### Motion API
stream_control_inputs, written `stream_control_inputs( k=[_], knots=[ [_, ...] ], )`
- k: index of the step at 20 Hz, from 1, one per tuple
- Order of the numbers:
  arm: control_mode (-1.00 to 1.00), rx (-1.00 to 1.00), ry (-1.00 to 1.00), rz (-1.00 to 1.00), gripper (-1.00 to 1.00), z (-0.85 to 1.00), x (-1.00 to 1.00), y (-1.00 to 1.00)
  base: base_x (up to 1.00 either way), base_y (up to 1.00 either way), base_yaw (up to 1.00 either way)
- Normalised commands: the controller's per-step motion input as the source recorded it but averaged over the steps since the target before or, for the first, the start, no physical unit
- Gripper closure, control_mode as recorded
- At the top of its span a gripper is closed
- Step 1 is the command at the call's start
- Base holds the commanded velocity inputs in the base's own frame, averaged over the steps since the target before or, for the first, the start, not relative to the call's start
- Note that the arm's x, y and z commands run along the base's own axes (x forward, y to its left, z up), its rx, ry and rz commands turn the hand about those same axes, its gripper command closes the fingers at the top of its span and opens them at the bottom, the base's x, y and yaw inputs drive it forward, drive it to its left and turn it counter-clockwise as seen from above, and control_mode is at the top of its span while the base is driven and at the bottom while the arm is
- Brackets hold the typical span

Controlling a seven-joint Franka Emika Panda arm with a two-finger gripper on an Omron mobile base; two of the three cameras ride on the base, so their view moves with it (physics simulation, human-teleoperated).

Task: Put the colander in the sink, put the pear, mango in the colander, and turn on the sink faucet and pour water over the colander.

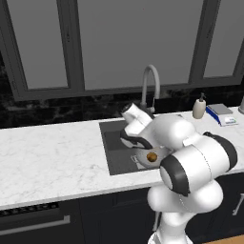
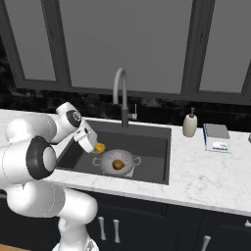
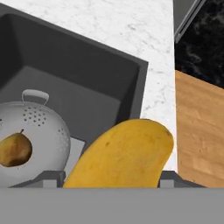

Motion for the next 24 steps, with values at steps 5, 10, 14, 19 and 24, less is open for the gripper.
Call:
stream_control_inputs(
  k=[5,10,14,19,24],
  knots=[
    [-1.00,0.00,0.00,0.00,1.00,-0.17,0.02,-0.37,0.00,0.00,0.00],
    [-1.00,0.00,0.00,0.00,1.00,-0.18,0.06,-0.19,0.00,0.00,0.00],
    [-1.00,0.00,0.00,0.00,1.00,-0.26,0.04,-0.16,0.00,0.00,0.00],
    [-1.00,0.00,0.00,0.00,1.00,-0.36,0.00,-0.03,0.00,0.00,0.00],
    [-1.00,0.00,0.00,0.00,1.00,-0.39,0.04,0.00,0.00,0.00,0.00]
  ],
)
